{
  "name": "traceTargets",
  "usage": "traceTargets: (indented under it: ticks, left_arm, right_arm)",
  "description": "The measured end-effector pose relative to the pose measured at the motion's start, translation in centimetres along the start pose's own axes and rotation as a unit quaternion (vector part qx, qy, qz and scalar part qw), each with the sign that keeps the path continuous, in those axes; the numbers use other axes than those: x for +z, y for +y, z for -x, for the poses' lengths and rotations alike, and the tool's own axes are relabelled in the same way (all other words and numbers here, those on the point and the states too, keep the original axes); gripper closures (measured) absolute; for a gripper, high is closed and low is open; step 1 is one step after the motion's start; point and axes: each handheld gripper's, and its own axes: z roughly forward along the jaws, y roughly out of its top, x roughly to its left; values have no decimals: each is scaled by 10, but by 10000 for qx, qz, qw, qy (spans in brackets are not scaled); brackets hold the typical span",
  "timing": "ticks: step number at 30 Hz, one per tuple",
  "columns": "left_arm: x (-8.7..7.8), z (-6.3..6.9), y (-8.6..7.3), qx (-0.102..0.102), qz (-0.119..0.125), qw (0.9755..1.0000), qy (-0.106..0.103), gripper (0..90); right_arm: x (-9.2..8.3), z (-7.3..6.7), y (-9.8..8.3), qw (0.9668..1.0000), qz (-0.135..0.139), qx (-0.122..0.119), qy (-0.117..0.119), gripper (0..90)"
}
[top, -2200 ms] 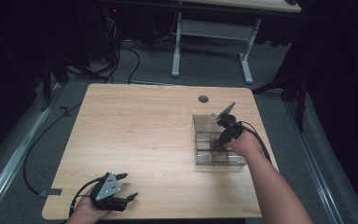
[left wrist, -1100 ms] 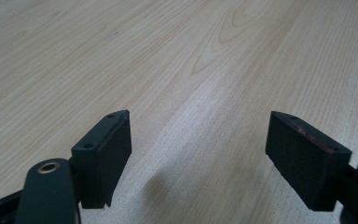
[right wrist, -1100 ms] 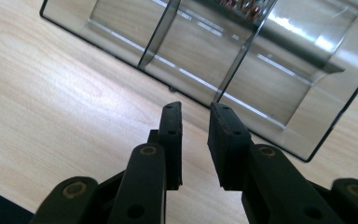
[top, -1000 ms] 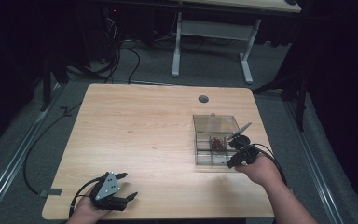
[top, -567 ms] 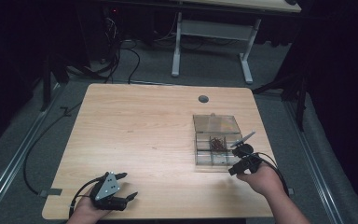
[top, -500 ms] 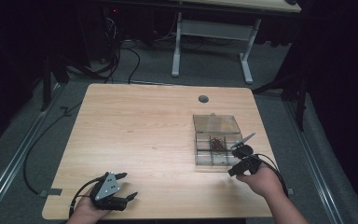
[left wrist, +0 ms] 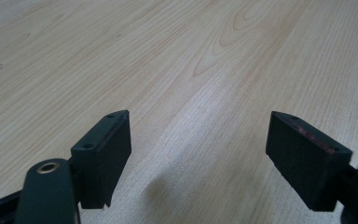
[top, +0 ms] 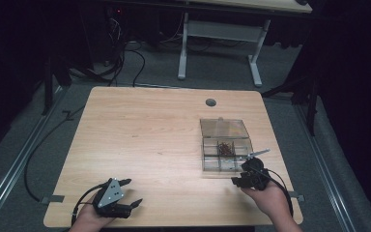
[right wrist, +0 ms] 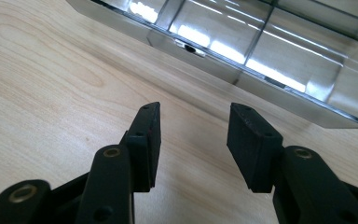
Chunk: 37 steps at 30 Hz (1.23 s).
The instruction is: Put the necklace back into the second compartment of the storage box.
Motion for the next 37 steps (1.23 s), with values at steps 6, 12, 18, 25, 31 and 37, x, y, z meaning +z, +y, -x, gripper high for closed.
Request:
traceTargets:
  ticks: [6,12,18,25,31,37]
  left_arm:
    - [0,-1,0,-39,36,10000,24,226]
    - [-1,0,-1,-68,103,9999,78,222]
    - [-2,0,-1,-84,118,9998,121,220]
    - [0,0,0,-95,70,9998,181,220]
    - [0,0,0,-69,43,9998,182,220]
    - [1,0,0,-76,22,9998,184,220]
  right_arm:
    - [8,-6,-22,9965,835,-55,67,511]
    - [16,-12,-40,9851,1719,18,27,490]
    - [24,-17,-53,9732,2290,-29,-206,482]
    - [31,-13,-64,9635,2658,-43,-326,477]
    - [27,-8,-70,9545,2962,244,-249,471]
    - [28,-11,-70,9547,2953,156,-328,470]
